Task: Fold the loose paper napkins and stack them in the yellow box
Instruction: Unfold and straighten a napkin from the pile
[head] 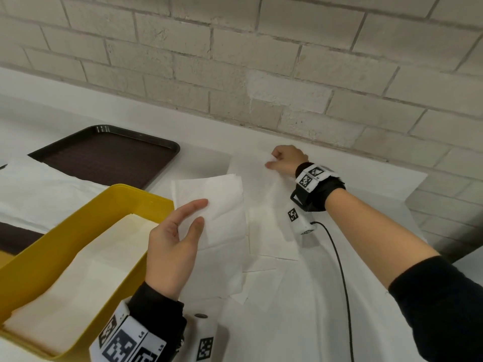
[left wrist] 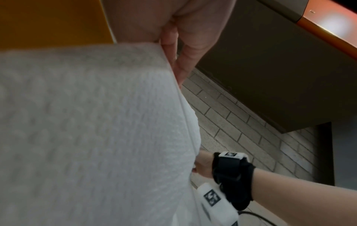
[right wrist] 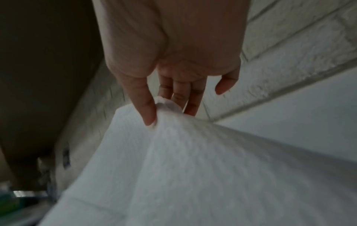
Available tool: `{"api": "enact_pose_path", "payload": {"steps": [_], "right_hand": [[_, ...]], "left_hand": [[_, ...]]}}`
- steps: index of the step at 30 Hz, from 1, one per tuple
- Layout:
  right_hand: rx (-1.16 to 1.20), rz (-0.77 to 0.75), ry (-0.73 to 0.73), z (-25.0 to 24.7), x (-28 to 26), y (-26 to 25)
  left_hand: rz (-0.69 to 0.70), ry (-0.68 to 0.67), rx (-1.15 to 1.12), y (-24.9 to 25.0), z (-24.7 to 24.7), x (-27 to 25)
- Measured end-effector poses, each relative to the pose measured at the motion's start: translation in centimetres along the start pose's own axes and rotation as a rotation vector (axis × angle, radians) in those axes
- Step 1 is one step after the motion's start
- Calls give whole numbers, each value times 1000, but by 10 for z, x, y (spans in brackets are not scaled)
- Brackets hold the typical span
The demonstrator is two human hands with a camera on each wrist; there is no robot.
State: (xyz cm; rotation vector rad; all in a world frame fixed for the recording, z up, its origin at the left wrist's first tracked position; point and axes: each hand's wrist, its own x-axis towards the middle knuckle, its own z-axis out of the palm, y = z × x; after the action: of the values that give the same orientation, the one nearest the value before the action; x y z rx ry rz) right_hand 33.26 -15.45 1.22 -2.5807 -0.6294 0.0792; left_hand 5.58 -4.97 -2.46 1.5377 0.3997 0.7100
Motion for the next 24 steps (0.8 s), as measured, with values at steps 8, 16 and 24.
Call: {"api": "enact_pose_path", "payload": {"steps": [8, 16, 24], "right_hand": [[718, -270, 61, -77, -87, -36], [865, -283, 153, -115, -145, -56], [805, -259, 61, -144, -174, -60]], "left_hand": [[-62, -75, 53, -1, 10, 3], [-136, -109, 31, 4, 22, 2], [-165, -203, -21, 25, 38, -4]]}}
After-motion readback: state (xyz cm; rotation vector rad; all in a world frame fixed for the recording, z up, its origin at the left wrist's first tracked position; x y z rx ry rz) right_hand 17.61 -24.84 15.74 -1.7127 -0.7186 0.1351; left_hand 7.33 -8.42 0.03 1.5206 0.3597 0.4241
